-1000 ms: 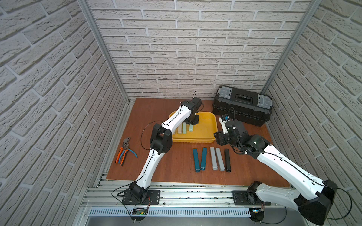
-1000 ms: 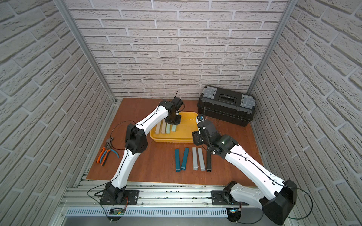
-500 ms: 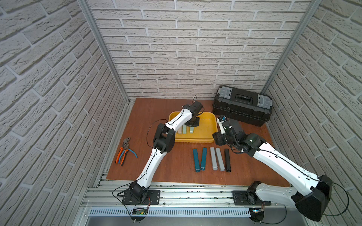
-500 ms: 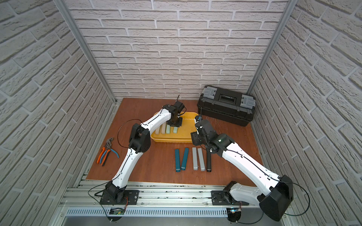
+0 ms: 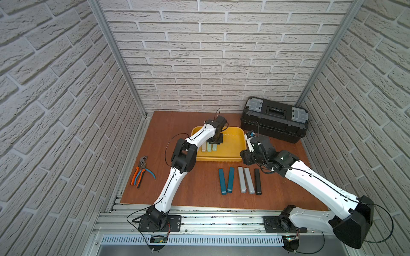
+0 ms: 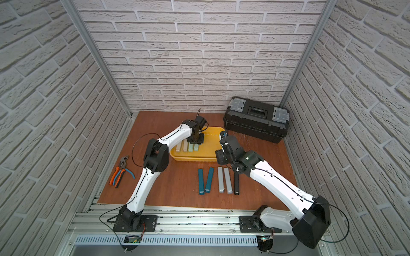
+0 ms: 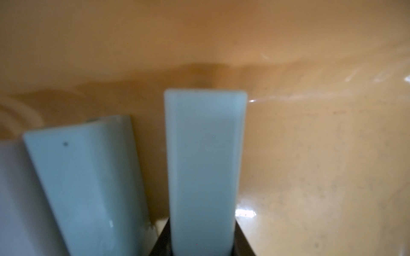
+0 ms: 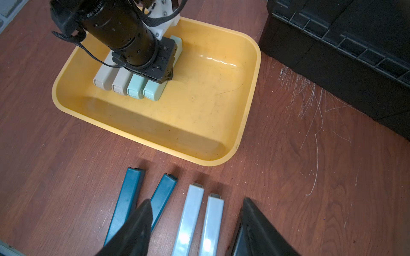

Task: Put the pruning pliers into the storage box
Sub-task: Place the pruning pliers in the storage box.

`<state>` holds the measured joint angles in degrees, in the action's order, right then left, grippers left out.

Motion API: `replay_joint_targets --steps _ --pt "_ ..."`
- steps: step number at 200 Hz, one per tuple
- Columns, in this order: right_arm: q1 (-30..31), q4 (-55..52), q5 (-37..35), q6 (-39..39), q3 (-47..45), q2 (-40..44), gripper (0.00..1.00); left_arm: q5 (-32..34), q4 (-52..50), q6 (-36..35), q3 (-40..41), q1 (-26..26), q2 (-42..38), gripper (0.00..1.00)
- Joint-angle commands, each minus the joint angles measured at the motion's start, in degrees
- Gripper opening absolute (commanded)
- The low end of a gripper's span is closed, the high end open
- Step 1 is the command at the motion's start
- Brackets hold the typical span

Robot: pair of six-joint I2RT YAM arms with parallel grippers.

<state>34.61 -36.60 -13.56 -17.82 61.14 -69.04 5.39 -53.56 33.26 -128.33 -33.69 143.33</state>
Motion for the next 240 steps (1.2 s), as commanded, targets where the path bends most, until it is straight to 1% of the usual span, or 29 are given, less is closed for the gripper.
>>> replay_joint_targets --steps 1,51,78,96,118,144,159,213,240 --pt "-0.3 2.5 0.6 -0.8 -0.8 -0.2 0.65 2.5 0.1 0.4 2.8 1.1 0.3 0.17" --pt "-0.2 2.5 0.9 -1.2 -0.2 -1.1 0.65 2.4 1.0 1.1 3.0 0.8 -1.4 0.2" --pt "-0.2 2.5 1.2 -1.5 0.2 -1.4 0.65 1.9 1.3 1.2 2.6 0.8 -2.4 0.28" --pt "-0.3 2.0 1.4 -1.6 0.9 -1.5 0.66 1.8 1.3 1.2 2.7 0.5 -3.5 0.36" --pt "-0.3 1.5 2.0 -1.9 1.7 -1.2 0.66 1.9 1.4 1.1 2.9 0.1 -5.4 0.38" --pt "-0.3 1.2 1.9 -2.4 2.0 -0.7 0.66 2.6 1.2 0.9 3.0 -0.8 -8.6 0.47" --pt "-0.3 0.7 1.8 -2.5 2.1 -0.4 0.65 2.9 1.3 0.6 3.3 -1.4 -10.8 0.5" --pt "-0.2 -1.5 0.7 -2.6 2.4 2.0 0.66 2.2 1.3 0.2 3.8 -2.4 -17.1 0.53" --pt "-0.3 -5.8 -1.4 -4.4 3.1 3.4 0.65 2.7 0.9 -0.2 5.2 -3.3 -20.9 0.54"
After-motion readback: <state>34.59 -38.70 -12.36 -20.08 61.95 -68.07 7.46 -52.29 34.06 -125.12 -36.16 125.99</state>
